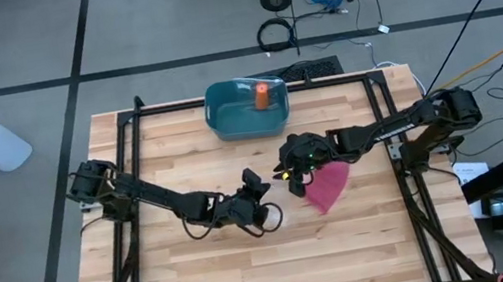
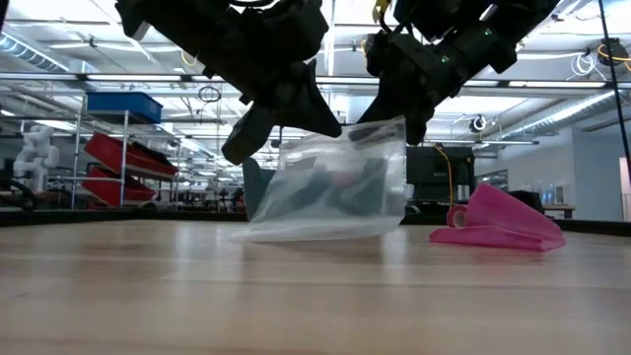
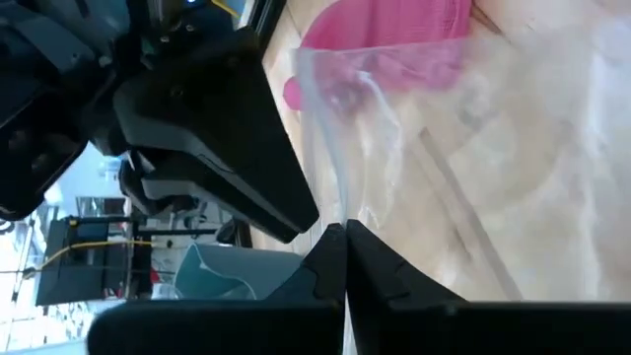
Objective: Roll bandage
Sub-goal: Move the transparent zip lock to the center of the table, then roll the pink bandage
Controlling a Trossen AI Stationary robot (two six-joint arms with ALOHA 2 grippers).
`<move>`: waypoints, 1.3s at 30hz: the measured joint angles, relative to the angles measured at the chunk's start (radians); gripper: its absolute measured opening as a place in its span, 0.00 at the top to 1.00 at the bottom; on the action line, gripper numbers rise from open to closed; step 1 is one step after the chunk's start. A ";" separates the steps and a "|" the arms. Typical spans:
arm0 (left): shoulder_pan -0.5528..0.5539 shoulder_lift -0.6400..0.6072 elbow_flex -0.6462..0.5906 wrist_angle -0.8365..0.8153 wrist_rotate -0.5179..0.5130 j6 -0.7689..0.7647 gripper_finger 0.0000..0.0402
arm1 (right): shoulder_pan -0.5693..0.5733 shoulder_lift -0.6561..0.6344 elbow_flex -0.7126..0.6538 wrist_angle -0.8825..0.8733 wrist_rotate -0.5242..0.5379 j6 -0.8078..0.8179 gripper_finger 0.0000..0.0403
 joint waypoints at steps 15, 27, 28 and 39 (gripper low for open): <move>0.083 -0.141 -0.043 -0.460 0.233 -0.884 1.00 | -0.009 -0.140 0.000 -0.417 0.289 -0.087 0.92; 0.084 -0.406 -0.294 -0.563 0.206 -1.282 0.93 | -0.091 -0.156 -0.116 -0.590 0.284 -0.025 0.66; 0.082 -0.426 -0.317 -0.568 0.198 -1.323 0.92 | -0.095 -0.156 -0.124 -0.592 0.284 -0.023 0.64; 0.082 -0.580 -0.426 -0.503 0.119 -1.485 0.74 | -0.103 -0.230 -0.149 -0.708 0.388 0.007 0.61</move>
